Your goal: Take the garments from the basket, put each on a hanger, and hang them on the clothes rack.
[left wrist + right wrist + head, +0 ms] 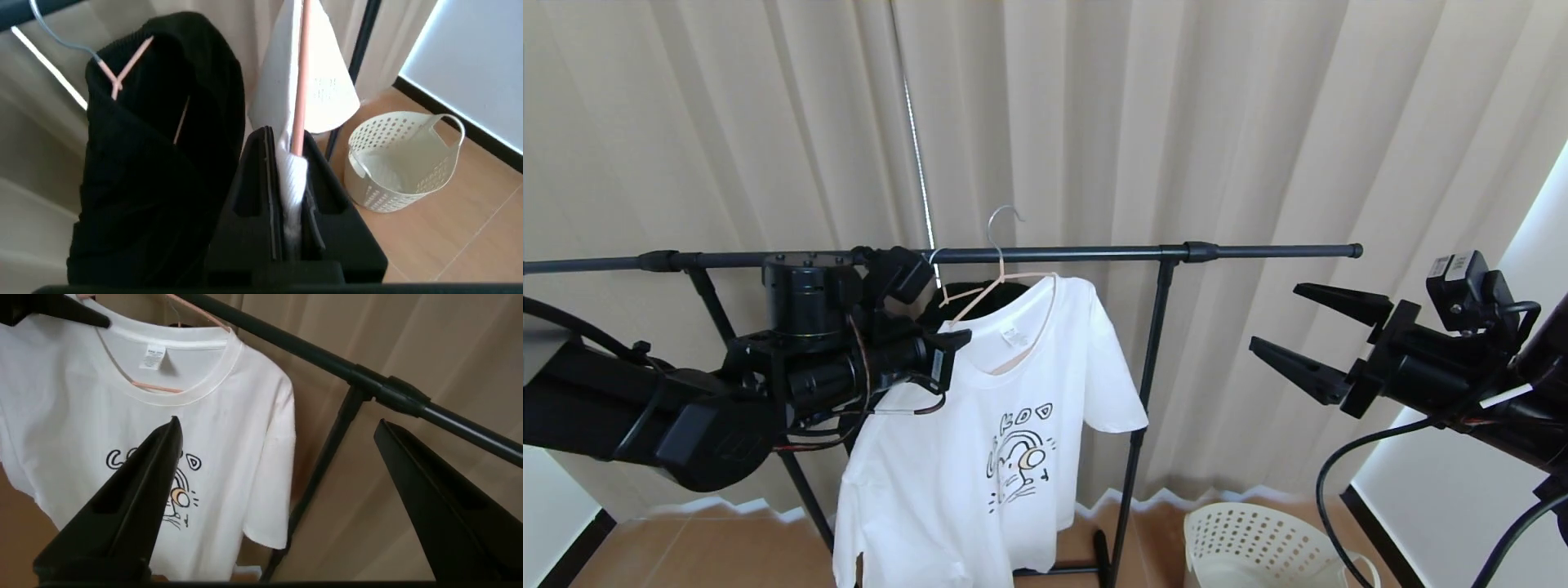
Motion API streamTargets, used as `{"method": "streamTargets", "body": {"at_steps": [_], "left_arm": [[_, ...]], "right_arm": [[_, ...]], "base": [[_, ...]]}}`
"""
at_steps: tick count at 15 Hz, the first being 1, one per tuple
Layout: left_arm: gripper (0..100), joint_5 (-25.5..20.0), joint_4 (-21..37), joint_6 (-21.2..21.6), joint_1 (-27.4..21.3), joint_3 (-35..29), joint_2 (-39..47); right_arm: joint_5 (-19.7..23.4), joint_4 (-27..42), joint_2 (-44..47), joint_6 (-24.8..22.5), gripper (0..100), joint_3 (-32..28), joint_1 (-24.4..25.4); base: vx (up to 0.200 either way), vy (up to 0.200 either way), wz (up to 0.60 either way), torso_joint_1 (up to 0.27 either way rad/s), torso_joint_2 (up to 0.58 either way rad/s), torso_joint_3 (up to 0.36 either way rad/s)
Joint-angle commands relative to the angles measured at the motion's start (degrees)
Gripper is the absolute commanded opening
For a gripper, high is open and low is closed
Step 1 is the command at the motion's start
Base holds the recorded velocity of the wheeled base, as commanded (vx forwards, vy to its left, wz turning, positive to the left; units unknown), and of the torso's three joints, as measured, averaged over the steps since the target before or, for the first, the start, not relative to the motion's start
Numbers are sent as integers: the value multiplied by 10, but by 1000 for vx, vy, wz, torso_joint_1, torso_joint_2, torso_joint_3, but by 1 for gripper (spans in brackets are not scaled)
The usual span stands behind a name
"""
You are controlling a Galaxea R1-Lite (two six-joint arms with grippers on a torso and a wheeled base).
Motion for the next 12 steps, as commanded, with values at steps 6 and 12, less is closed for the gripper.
{"method": "streamTargets", "body": {"at_steps": [6,12], "left_arm": [[0,55,46,-91,-28,-85,62],[0,59,45,-116,-23,-117,102]], "right_arm": [[-2,-1,2,0,100,2,0],[-2,0,4,0,100,2,0]], "base": [[0,0,0,0,0,0],[0,0,0,0,0,0]]}}
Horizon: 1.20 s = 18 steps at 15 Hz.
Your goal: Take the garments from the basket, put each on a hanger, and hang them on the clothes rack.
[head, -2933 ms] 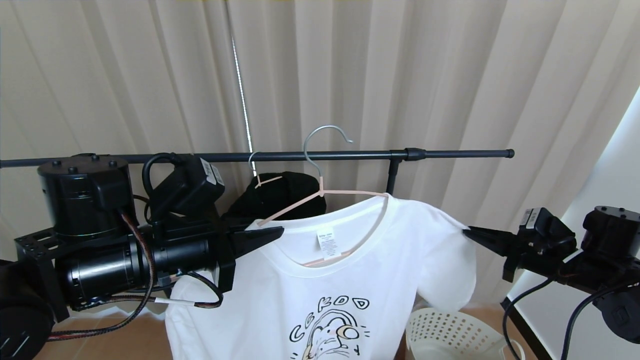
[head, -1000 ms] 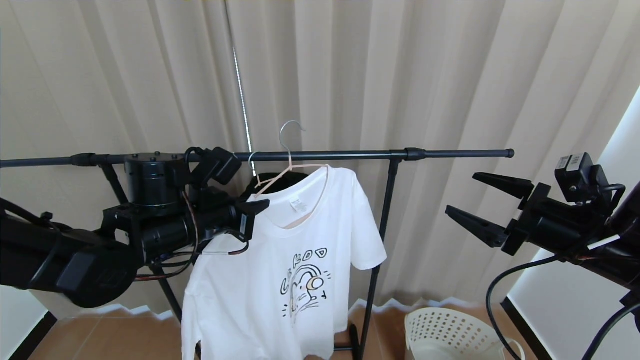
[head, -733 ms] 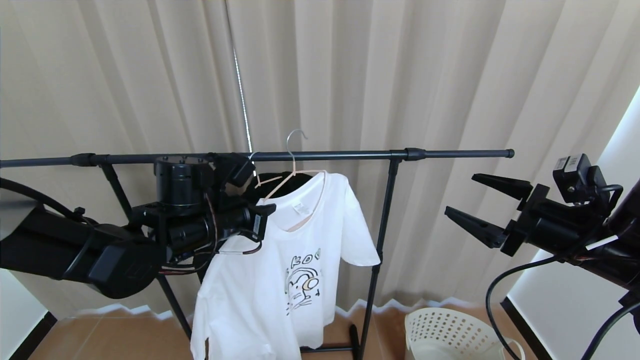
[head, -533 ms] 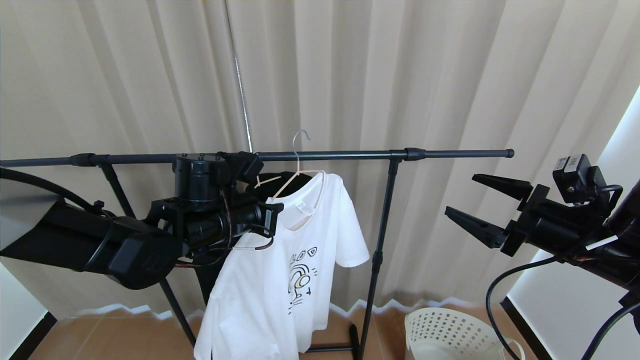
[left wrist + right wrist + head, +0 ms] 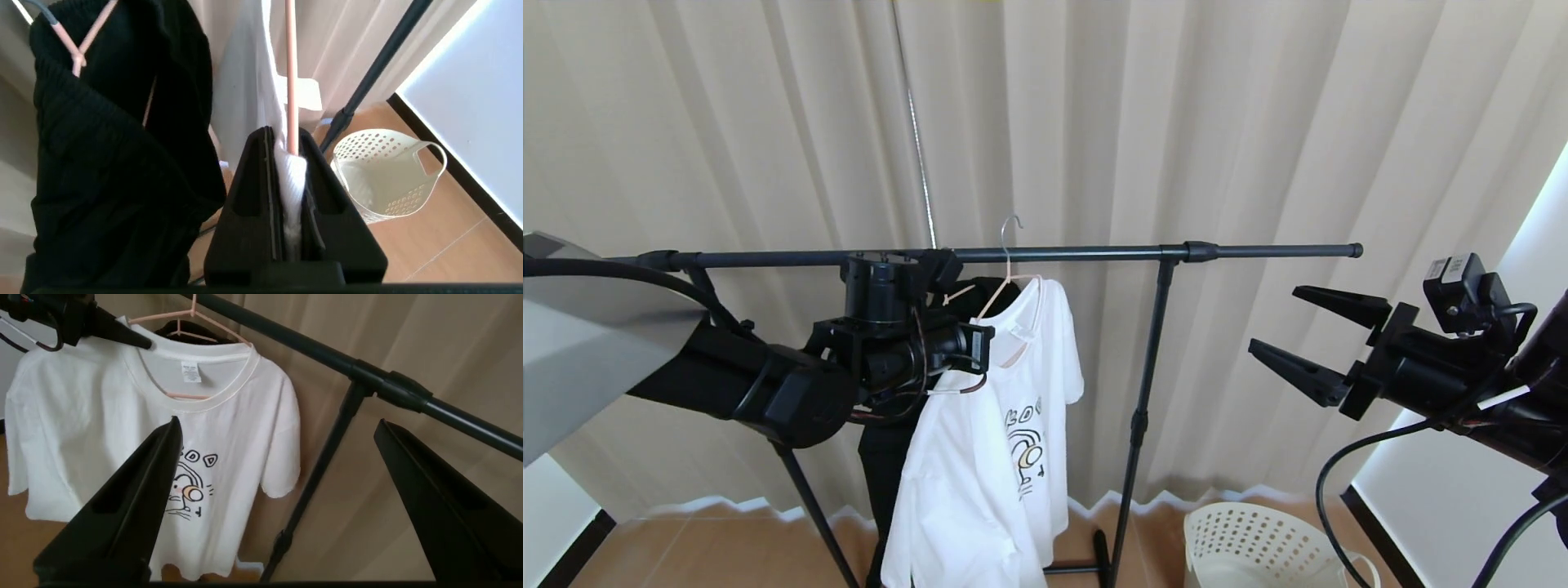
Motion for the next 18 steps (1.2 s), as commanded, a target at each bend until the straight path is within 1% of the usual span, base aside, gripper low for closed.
{"method": "streamTargets", "body": {"at_steps": [1,3,5,11,16,18], "left_arm": [[0,0,0,-4,1,-8,18],[0,0,-1,-7,3,-14,28],[0,0,-1,-21,6,-28,40],[0,0,-1,-25,8,-42,68],[0,-1,-1,-28,6,-44,73],[0,0,0,-45,-4,-49,75]], "right_arm": [[0,0,3,-1,100,0,0],[0,0,3,-1,100,0,0],[0,0,3,-1,100,0,0],[0,-2,11,-1,100,0,0],[0,-2,11,-2,100,0,0],[0,-2,11,-2,100,0,0]], "base": [[0,0,0,0,0,0],[0,0,0,0,0,0],[0,0,0,0,0,0],[0,0,0,0,0,0],[0,0,0,0,0,0],[0,0,0,0,0,0]]}}
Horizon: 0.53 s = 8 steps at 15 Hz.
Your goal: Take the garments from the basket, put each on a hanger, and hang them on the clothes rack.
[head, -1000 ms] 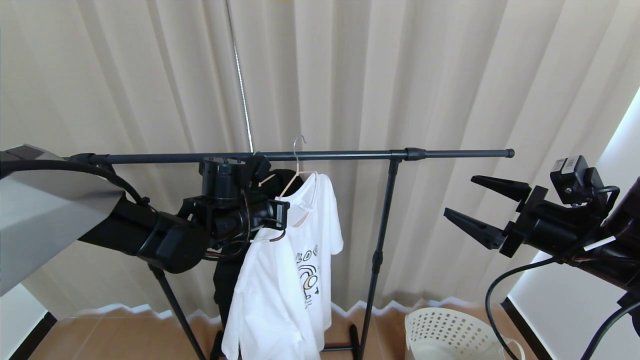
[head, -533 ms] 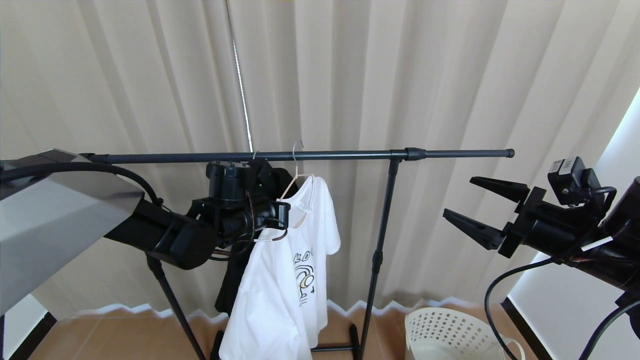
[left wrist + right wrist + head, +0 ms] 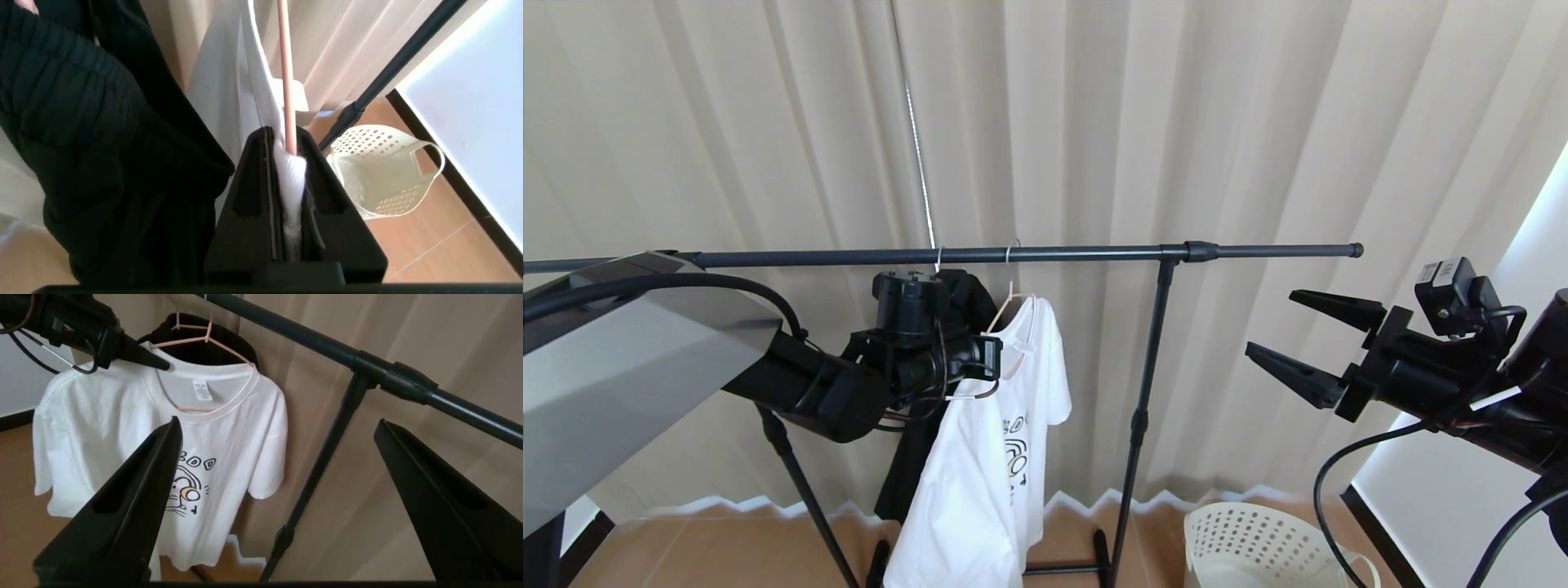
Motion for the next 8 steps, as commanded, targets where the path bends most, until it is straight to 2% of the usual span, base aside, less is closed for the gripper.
{"method": "streamTargets", "body": {"at_steps": [1,8], "left_arm": [[0,0,1,-3,-7,-5,1],[0,0,1,-13,-18,-10,20]], "right_arm": [[0,0,1,0,100,0,0],[0,0,1,0,100,1,0]], "base": [[0,0,0,0,0,0],[0,0,0,0,0,0]]}}
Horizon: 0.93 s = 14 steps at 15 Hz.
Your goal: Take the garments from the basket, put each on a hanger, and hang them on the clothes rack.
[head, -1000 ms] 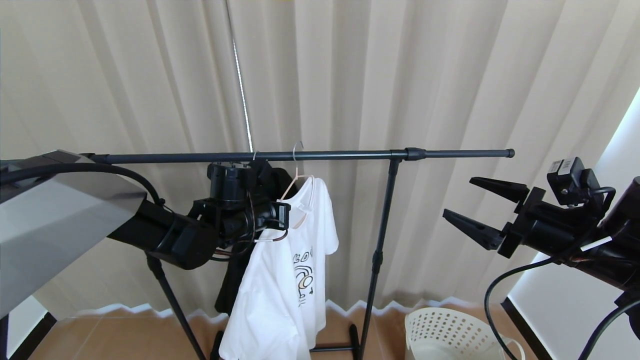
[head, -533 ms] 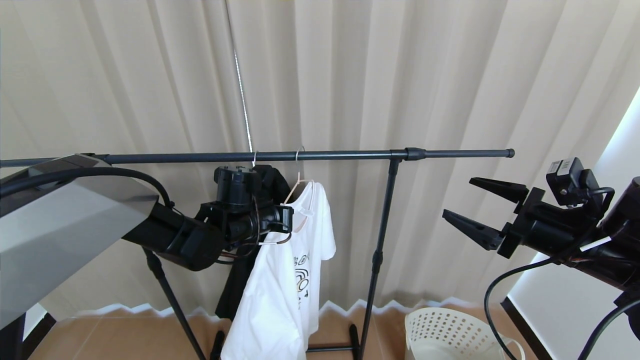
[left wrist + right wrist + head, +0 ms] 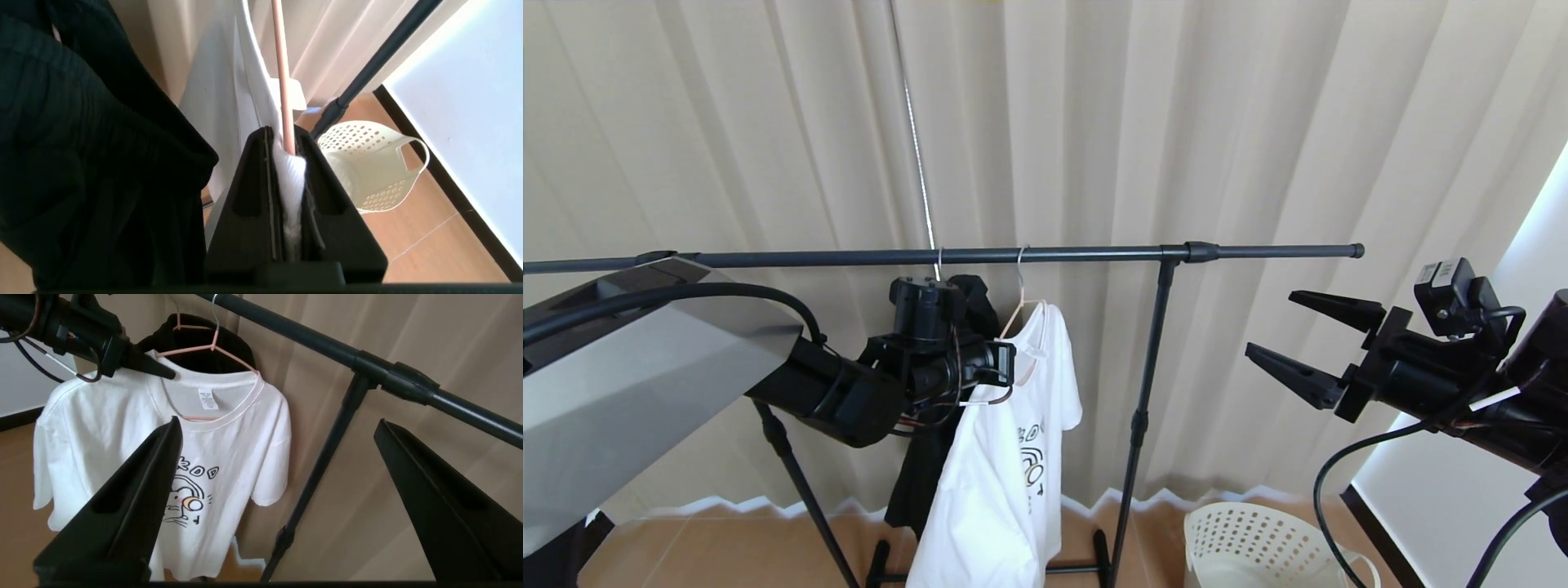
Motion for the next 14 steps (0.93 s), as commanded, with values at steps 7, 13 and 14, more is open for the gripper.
{"method": "streamTargets", "body": {"at_steps": [7,13,14], "left_arm": [[0,7,0,-1,-1,1,8],[100,7,-1,0,0,3,6],[100,7,-1,0,0,3,4]], "right_arm": [[0,0,1,0,100,1,0],[0,-1,1,0,100,1,0],[0,0,1,0,100,1,0]], "base": [[0,0,0,0,0,0],[0,0,0,0,0,0],[0,0,0,0,0,0]]}}
